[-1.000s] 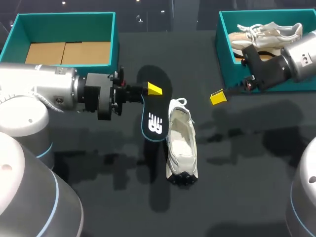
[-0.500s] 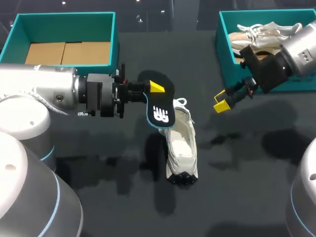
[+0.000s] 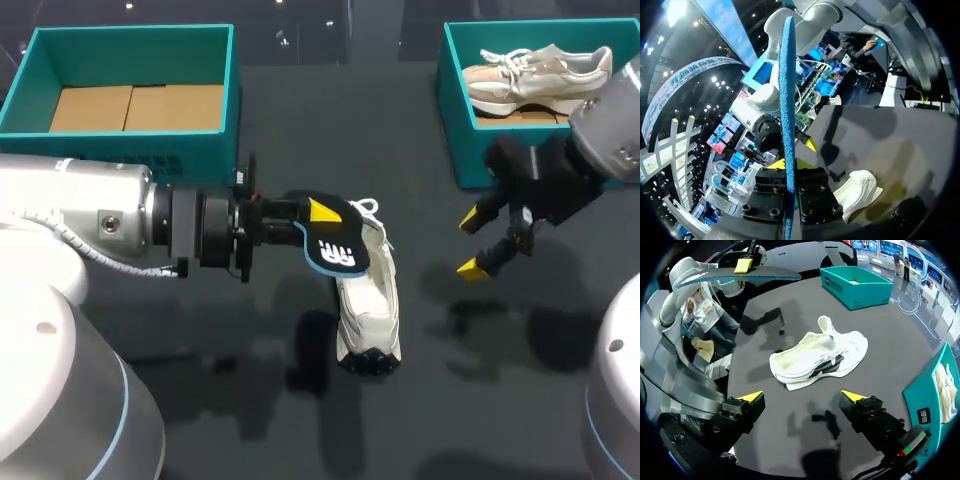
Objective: Take the shoe out of the shoebox, open the shoe tongue, remove and reinsert the insole, then place the shoe into the shoebox
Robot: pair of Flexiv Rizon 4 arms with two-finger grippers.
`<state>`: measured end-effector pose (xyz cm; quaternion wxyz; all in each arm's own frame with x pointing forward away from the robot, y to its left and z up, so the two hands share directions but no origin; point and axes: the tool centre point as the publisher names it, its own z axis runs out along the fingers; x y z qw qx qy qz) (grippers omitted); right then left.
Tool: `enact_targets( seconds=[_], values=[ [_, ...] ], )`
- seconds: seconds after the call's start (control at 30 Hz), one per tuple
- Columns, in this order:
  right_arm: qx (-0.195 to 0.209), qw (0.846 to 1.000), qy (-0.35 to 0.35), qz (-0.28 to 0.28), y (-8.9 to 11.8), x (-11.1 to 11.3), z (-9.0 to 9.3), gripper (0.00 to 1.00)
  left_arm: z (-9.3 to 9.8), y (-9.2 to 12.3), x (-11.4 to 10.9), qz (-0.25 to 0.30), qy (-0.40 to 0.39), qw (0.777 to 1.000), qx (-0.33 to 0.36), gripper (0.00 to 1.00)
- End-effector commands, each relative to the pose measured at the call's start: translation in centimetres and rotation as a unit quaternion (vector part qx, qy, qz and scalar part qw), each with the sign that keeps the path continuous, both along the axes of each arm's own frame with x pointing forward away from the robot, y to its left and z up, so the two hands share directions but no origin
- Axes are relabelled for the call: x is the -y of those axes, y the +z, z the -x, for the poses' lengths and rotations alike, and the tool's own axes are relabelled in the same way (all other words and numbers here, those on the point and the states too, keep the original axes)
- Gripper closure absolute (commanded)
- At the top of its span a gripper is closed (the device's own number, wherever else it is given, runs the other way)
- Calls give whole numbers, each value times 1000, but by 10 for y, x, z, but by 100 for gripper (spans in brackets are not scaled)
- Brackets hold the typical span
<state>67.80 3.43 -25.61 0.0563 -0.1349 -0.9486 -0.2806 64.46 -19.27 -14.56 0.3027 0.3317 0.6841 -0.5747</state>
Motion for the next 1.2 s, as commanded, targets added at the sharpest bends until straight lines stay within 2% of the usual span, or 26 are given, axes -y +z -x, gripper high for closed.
enact_targets(
  seconds=[0.03, 0.23, 0.33, 0.73, 0.8, 0.93, 1.07, 1.2],
  values=[
    [77, 990, -6, 115, -10, -14, 4, 0, 17, -10, 1, -2, 4, 1000, -15, 100],
    [64, 990, -4, 125, -31, -17, 8, 0, 25, -22, 7, -2, 6, 999, -32, 100],
    [52, 993, 3, 104, -40, -16, 11, 0, 28, -25, 10, -2, 10, 999, -39, 100],
    [52, 993, 3, 104, -40, -16, 11, 0, 28, -25, 10, -2, 10, 999, -39, 100],
    [64, 992, 10, 109, -44, -20, 9, 0, 28, -25, 10, -2, 10, 999, -39, 100],
    [49, 990, 2, 130, -63, -33, 7, 0, 33, -43, 18, 10, -9, 998, -59, 100],
    [47, 993, 13, 109, -74, -44, 8, 0, 34, -53, 21, 7, -14, 997, -70, 100],
    [45, 994, 15, 97, -81, -46, 7, 0, 34, -56, 25, 8, -14, 997, -80, 100]
  ],
)
